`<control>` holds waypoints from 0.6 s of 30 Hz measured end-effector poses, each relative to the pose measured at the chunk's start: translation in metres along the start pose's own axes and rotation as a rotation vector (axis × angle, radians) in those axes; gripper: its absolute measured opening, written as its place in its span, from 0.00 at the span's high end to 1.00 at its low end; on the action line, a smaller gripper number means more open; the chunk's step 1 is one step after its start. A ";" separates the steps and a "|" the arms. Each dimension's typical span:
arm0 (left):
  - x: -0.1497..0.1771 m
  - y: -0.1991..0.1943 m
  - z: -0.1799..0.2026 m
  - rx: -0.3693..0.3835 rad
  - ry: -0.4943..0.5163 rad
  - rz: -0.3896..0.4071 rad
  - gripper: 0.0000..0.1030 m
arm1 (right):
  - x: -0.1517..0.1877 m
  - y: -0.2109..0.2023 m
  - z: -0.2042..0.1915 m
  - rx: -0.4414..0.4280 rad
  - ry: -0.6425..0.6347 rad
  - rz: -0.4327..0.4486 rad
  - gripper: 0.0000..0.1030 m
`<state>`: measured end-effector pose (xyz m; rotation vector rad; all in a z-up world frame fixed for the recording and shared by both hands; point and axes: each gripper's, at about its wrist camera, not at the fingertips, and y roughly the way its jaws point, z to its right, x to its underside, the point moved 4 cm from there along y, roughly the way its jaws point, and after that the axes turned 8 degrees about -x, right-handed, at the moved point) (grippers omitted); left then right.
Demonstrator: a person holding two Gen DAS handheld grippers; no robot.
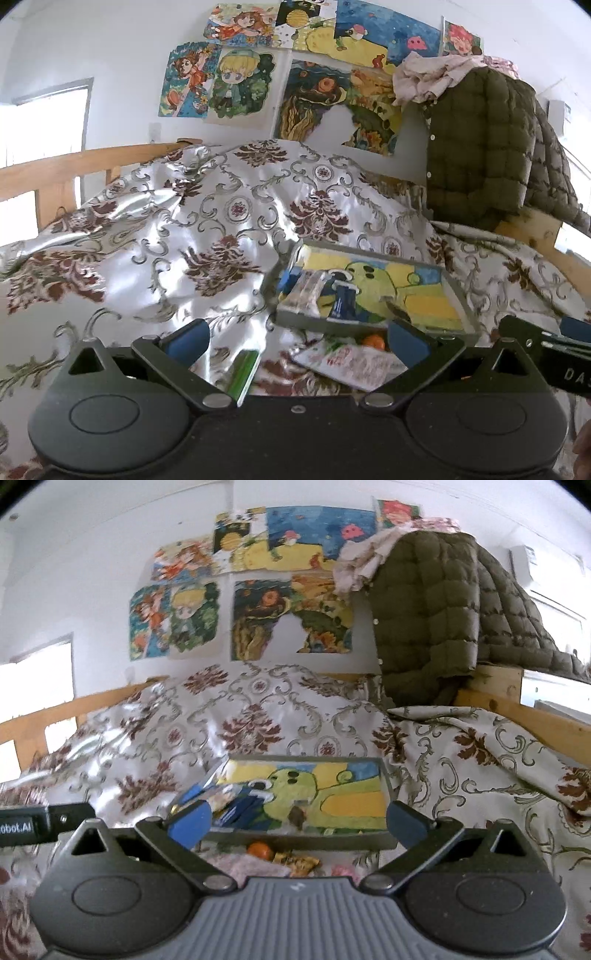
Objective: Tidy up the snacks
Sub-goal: 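Lift both open tools out of the tray toward the remaining snacks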
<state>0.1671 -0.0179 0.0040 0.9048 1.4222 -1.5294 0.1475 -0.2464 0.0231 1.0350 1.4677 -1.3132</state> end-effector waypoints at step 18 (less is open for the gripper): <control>0.036 -0.051 -0.029 -0.099 -0.042 -0.088 0.01 | 0.037 -0.056 -0.018 0.009 0.000 -0.090 0.00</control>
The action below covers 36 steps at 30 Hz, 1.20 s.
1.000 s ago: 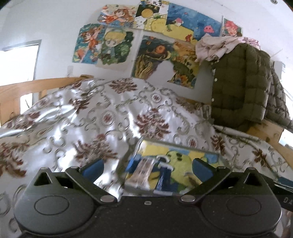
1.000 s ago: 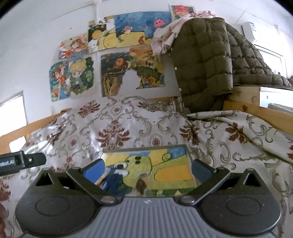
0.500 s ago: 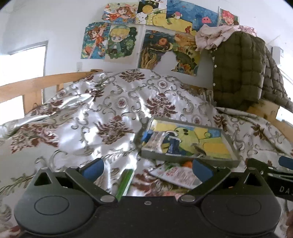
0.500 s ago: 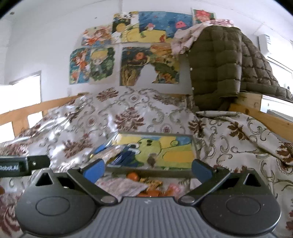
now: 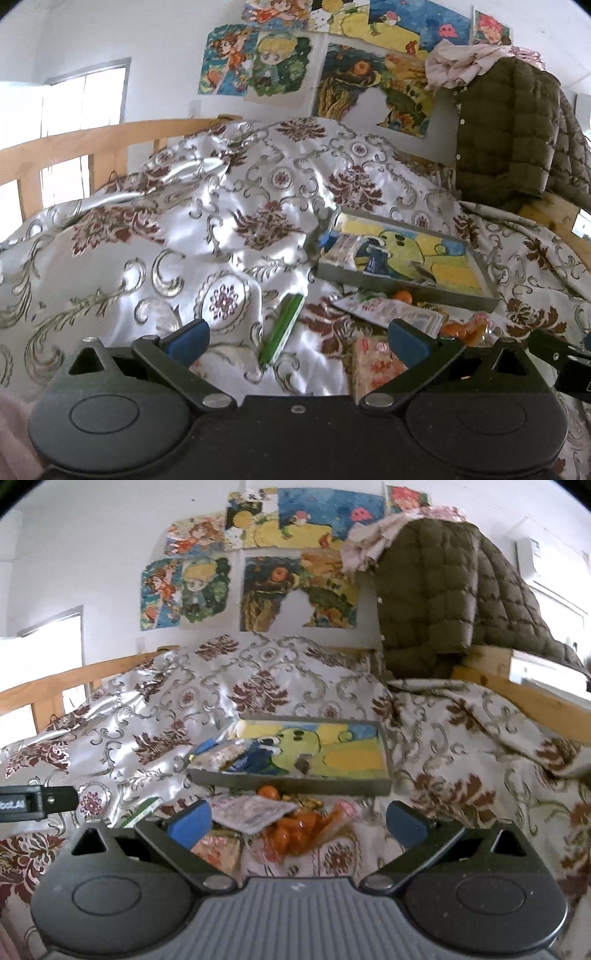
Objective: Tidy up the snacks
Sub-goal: 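Lift both open tools out of the tray toward the remaining snacks, then grasp the green stick snack with the left tool while the right tool grasps the rice cracker packet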
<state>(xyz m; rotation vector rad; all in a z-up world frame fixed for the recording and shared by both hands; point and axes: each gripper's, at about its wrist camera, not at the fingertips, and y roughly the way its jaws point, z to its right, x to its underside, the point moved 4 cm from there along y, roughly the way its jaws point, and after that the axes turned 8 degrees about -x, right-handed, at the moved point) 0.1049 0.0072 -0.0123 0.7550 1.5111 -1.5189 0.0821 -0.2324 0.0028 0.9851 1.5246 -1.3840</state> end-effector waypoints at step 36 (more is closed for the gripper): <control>0.000 0.035 -0.004 -0.093 0.130 -0.267 0.01 | 0.038 0.019 -0.023 -0.047 -0.007 -0.242 0.00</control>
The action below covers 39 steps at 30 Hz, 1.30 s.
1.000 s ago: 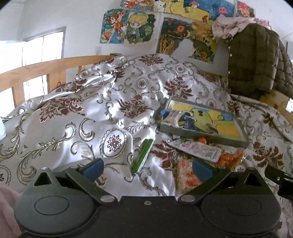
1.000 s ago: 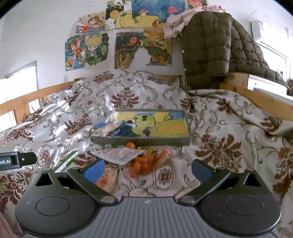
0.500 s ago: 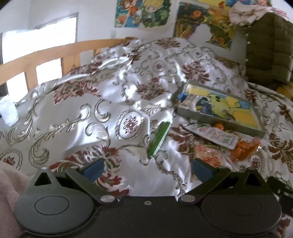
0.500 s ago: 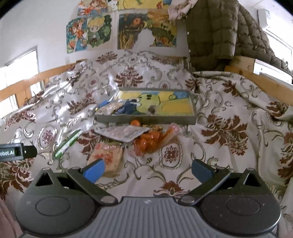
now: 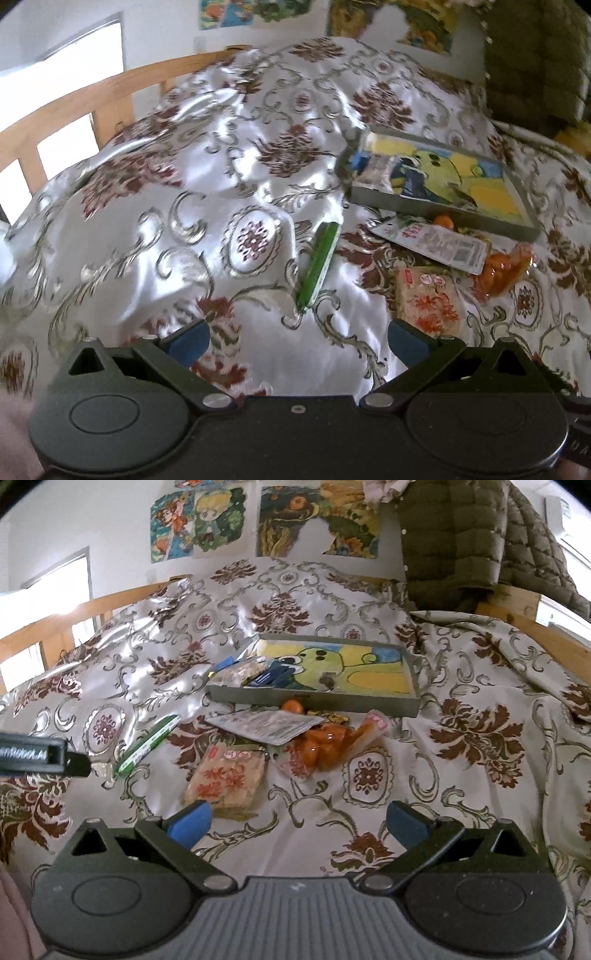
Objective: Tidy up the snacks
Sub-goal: 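Grasp the green stick snack with the left tool while the right tool grasps the rice cracker packet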
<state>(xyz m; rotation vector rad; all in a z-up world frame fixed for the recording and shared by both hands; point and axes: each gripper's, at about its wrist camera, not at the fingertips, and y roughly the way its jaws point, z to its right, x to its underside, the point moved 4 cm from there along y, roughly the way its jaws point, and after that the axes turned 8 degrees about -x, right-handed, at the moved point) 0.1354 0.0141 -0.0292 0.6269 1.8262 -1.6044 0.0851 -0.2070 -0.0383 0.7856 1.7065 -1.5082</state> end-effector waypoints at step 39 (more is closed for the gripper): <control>-0.062 0.131 0.020 0.245 0.202 -0.086 0.01 | -0.018 0.122 -0.044 -0.102 -0.130 -0.114 0.00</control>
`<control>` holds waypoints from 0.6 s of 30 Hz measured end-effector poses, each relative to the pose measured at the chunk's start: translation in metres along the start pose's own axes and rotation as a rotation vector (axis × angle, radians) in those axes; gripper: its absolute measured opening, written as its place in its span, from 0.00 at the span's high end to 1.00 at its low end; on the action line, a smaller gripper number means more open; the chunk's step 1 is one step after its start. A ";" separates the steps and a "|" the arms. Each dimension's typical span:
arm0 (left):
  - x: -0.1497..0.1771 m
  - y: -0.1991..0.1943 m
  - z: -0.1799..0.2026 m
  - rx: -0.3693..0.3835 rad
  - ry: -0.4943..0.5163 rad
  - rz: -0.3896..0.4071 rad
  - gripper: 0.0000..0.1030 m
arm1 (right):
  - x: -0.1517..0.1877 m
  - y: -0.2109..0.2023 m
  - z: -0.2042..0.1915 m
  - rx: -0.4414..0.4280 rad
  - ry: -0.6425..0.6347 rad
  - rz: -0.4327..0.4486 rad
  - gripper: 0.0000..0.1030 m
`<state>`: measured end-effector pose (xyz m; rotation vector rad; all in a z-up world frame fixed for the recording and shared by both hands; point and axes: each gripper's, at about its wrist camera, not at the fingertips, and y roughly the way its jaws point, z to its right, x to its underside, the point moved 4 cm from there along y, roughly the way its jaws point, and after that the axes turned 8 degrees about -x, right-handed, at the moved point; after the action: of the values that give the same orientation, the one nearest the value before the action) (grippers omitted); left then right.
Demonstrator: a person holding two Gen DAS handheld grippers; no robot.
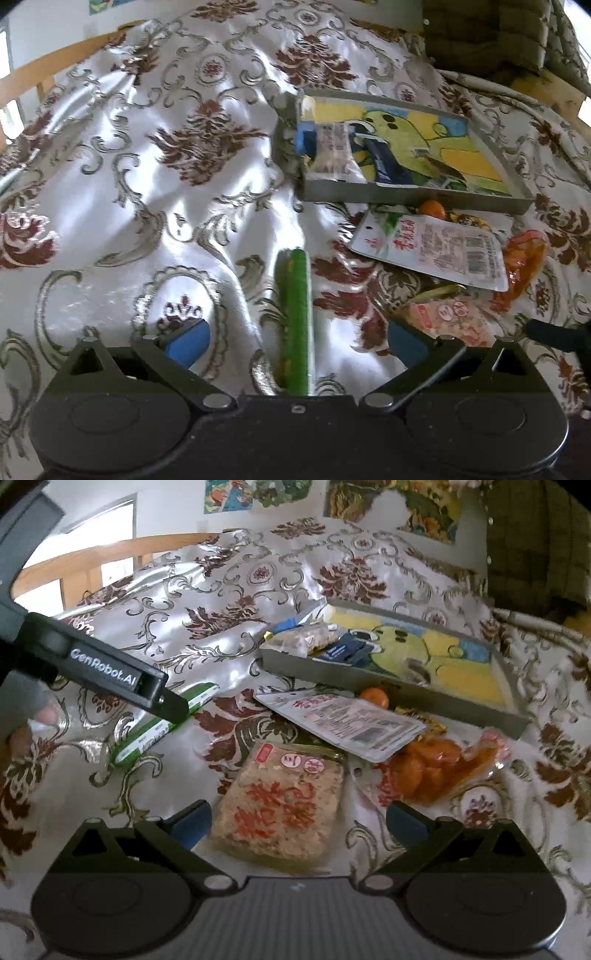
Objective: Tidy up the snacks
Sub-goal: 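Grasp the green stick snack with the left tool while the right tool grasps the rice cracker packet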
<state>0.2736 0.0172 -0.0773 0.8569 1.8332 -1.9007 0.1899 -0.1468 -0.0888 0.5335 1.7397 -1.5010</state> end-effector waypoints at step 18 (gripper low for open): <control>0.007 0.017 0.012 0.043 0.073 -0.035 0.54 | 0.004 0.027 -0.001 -0.019 0.098 -0.037 0.10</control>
<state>0.2771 0.0046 -0.0946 0.9255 1.8666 -1.9609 0.2074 -0.1404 -0.1091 0.5774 1.8461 -1.5049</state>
